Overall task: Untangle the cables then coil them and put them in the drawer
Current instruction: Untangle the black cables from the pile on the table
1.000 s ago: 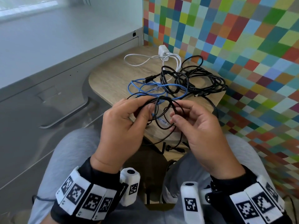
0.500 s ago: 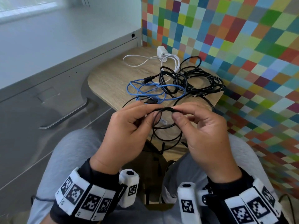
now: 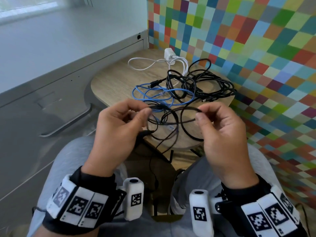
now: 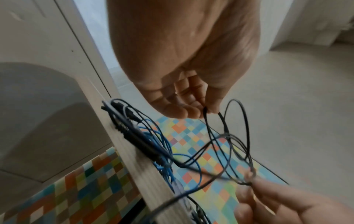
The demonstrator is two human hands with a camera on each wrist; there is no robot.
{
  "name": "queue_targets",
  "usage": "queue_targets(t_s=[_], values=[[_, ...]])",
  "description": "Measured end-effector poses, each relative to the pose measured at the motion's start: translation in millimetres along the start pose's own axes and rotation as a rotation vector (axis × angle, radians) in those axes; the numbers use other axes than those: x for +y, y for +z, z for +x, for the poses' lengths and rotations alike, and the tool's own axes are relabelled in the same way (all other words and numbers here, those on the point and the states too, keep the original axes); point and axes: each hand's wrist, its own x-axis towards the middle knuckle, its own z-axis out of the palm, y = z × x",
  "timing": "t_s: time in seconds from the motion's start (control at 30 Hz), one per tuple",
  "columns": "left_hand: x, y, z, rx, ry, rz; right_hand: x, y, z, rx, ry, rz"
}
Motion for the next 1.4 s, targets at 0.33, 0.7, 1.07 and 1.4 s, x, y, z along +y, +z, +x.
queue_targets(t_s=[0.33,0.7,1.07,1.4], values=[[-0.3,0.9,2.3,0.067,-0.111,-0.148,-10.5,1.7,1.5,-0.190,0.197,0.551],[7.3,-7.5,6.6,0.051,-0.209,-0.311,-5.5,5.7,6.9,0.000,0.286,0.510],[0.2,-9.0,9.0,0.143,-0.140,0.018,-5.1,-3.9,9.0,0.023,0.213,0.500],[2.1,-10.0,10.6,0.327,-0.120,-0.125,-4.8,-2.4,11.5,0.126,0.413,0.596]])
